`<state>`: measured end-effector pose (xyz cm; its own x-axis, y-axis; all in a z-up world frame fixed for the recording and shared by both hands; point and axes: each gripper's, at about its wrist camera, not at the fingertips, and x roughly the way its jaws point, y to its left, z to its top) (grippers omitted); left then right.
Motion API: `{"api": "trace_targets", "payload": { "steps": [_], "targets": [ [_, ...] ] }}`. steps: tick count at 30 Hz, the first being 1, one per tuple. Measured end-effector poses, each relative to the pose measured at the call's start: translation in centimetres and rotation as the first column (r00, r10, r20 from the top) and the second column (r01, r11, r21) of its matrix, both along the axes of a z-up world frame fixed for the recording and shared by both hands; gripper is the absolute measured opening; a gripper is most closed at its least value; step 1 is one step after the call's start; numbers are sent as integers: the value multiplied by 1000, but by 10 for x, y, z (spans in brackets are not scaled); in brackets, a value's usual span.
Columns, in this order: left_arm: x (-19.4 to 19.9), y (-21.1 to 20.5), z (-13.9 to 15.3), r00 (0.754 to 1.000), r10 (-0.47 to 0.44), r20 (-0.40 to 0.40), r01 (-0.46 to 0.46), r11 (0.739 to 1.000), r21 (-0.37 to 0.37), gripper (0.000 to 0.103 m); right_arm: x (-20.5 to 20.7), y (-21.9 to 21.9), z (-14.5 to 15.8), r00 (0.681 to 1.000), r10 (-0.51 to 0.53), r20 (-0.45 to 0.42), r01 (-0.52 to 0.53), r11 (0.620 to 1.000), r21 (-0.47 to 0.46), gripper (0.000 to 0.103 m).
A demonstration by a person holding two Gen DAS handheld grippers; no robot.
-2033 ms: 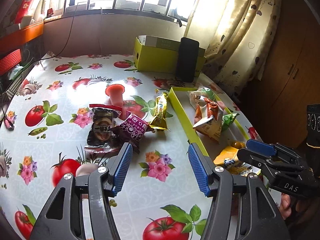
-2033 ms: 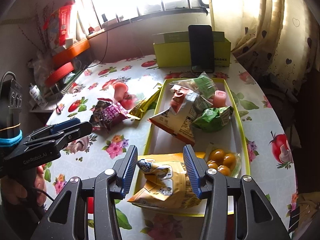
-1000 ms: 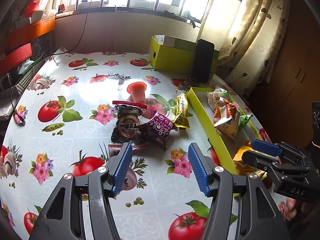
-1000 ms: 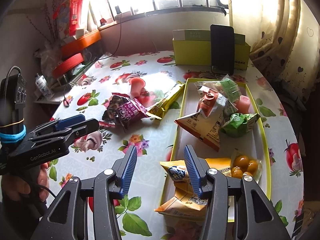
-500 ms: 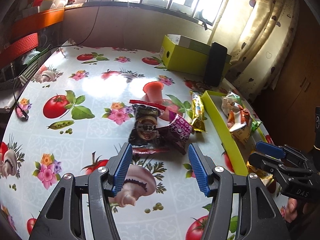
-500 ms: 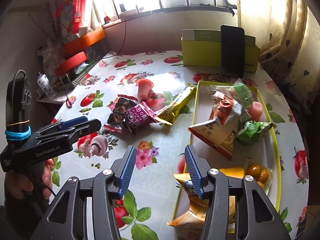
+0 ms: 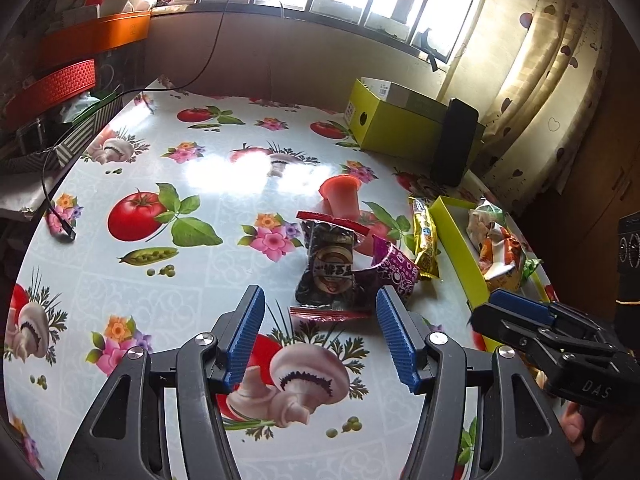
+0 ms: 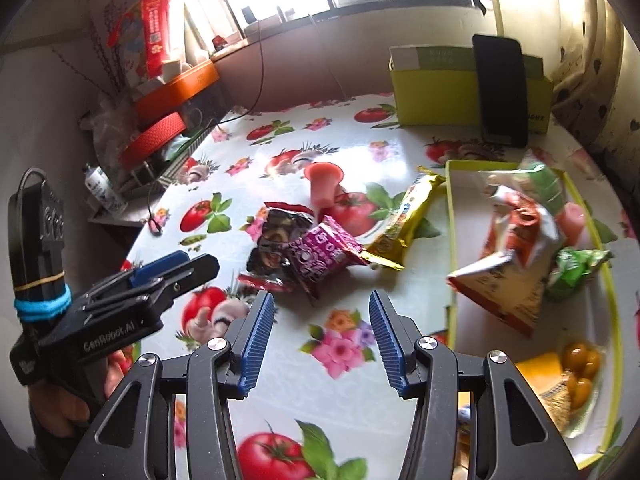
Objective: Organize snacks
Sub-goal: 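Grasp the purple candy bag with the right gripper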
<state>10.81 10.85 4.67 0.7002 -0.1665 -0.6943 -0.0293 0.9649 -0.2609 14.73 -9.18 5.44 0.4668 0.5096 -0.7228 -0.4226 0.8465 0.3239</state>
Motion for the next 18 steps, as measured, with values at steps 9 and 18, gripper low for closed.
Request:
{"api": "trace_targets", "payload": {
  "steps": [9,18],
  "targets": [
    [1,16,0,1000,19,17,-18,1000,-24,59,37,20,-30,986,-79,-146,88,995,55,50],
    [0,25,0,999,17,32,-16,999,-45,59,69,23,-47,946,-176,-271,216,968,125,53]
  ]
}}
